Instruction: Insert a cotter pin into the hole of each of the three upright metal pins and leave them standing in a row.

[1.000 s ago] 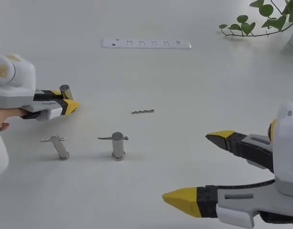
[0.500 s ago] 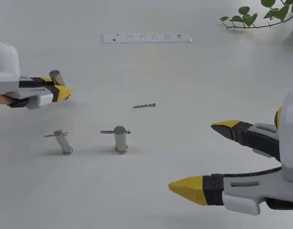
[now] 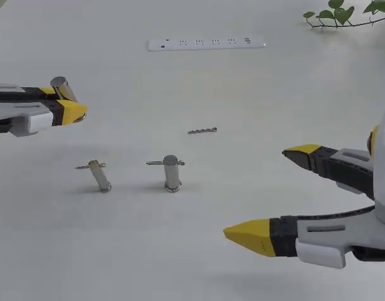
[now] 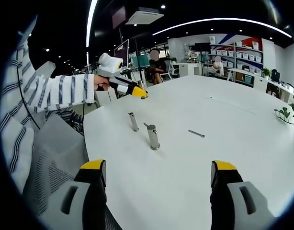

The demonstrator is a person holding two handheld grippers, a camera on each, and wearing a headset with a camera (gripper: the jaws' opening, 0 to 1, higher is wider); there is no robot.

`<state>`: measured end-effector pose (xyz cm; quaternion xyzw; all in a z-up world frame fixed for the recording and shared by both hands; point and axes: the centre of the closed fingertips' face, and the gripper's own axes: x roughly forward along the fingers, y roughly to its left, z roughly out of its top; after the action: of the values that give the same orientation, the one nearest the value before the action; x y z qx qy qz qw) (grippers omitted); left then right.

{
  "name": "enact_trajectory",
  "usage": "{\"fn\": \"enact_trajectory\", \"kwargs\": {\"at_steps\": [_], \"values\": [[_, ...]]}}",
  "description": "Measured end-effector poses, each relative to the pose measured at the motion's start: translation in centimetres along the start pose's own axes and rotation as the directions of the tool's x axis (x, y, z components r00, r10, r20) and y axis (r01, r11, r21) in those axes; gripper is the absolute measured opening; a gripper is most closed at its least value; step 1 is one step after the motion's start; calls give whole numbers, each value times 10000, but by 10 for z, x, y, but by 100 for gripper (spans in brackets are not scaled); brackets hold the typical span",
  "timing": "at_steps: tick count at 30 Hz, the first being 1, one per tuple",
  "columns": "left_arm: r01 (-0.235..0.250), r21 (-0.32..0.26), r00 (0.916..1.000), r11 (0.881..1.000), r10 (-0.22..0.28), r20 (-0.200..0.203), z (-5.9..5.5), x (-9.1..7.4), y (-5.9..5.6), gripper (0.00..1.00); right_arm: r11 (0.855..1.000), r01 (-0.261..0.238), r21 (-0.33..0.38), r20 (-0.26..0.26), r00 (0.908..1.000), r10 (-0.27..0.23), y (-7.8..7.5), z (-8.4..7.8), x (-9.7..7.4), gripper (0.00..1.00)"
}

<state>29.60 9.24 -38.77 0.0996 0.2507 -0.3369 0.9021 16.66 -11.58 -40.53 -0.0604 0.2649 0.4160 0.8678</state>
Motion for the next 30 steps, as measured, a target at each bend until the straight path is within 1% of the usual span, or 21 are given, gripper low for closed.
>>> {"fn": "enact_trajectory", "kwargs": {"at_steps": [2,4,5,6,7,8,12,14,18,21,25,27,29,30], "values": [[34,18,10000,10000,-34,57,4,-6,-13,9,10000,-39,-40,-17,10000,39,1,0,1,91],[113,24,9999,9999,-113,126,6,-10,-20,9,9999,-90,-61,40,10000,91,3,1,2,92],[228,-109,9995,9997,-226,203,7,-12,-26,9,9999,-116,-58,71,9999,116,3,1,3,93],[283,-156,9994,9995,-280,219,7,-13,-25,9,9999,-145,-59,77,9999,145,4,1,3,93],[311,-138,9993,9994,-308,224,8,-15,-28,9,9998,-169,-62,85,9998,170,4,2,4,93],[354,-104,9991,9993,-352,247,7,-16,-26,9,9998,-172,-87,110,9998,173,5,2,4,94],[506,-116,9980,9987,-501,382,9,-23,-33,9,9995,-297,-118,144,9994,299,8,3,5,96],[548,-2,9977,9985,-548,390,9,-24,-37,9,9993,-343,-167,145,9993,345,9,3,5,97],[778,105,9963,9969,-781,362,5,-30,-46,9,9990,-407,-204,171,9990,411,11,4,6,98],[839,173,9960,9963,-844,289,2,-33,-53,9,9987,-451,-226,182,9988,455,13,4,7,98],[925,-57,9954,9957,-923,252,-5,-36,-66,9,9983,-521,-279,174,9985,526,14,4,9,98],[966,-9,9950,9953,-966,245,-9,-36,-71,9,9980,-549,-317,195,9983,555,14,5,10,98],[1033,28,9944,9946,-1033,208,-12,-35,-84,9,9978,-582,-326,219,9980,589,14,5,11,98],[1034,57,9944,9946,-1035,201,-15,-34,-87,9,9979,-575,-312,258,9980,583,14,5,11,98]]}}
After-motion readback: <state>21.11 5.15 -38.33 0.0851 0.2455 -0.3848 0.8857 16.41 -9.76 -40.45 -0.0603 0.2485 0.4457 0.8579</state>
